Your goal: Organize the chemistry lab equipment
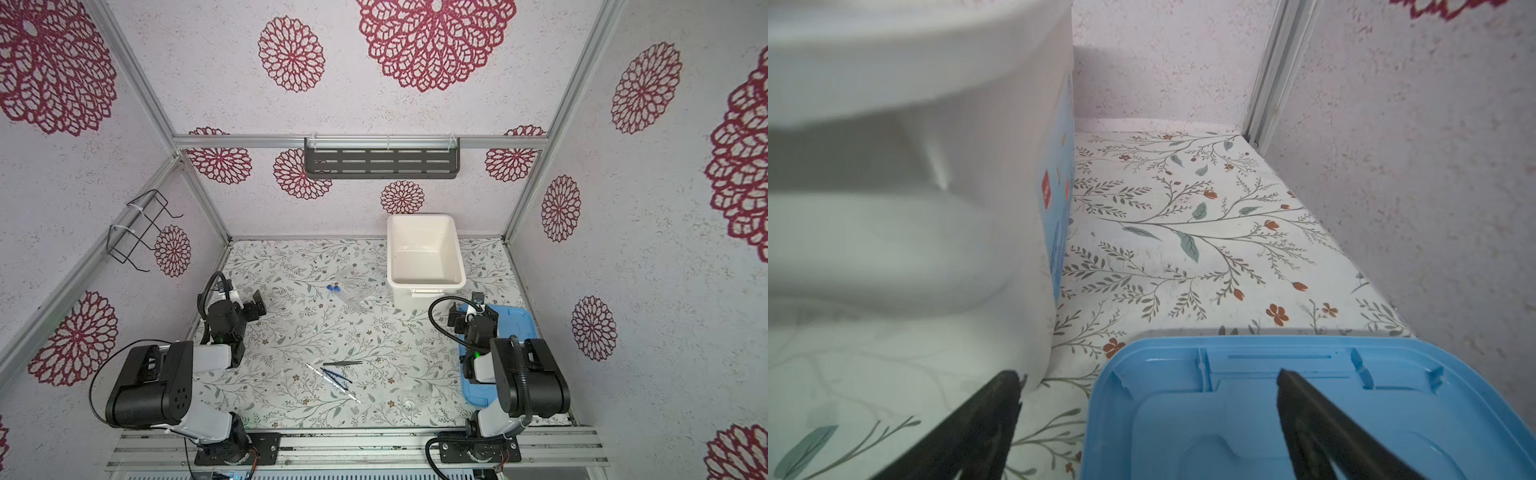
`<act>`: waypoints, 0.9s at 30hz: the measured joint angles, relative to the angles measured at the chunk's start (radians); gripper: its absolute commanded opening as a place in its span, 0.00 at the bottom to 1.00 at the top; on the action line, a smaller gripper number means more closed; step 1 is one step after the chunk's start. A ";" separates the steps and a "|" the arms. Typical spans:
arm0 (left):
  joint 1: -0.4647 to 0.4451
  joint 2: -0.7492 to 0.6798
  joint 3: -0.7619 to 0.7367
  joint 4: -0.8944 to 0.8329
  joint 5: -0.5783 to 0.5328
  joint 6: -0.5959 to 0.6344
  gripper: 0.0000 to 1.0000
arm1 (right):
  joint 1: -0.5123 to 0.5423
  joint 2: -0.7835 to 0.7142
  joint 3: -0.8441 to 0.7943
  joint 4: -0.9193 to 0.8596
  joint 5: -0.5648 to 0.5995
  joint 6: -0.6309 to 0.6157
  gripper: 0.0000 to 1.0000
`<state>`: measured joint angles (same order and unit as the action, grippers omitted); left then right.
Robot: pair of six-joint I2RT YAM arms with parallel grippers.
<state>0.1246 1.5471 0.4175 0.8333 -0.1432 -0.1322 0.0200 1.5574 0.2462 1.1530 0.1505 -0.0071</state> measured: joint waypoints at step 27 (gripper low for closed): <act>0.000 -0.001 -0.008 0.018 0.000 0.000 0.97 | 0.000 -0.043 -0.105 0.125 0.140 0.061 0.99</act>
<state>0.1246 1.5463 0.4099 0.8516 -0.1432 -0.1318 0.0200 1.5143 0.1413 1.2778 0.2909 0.0544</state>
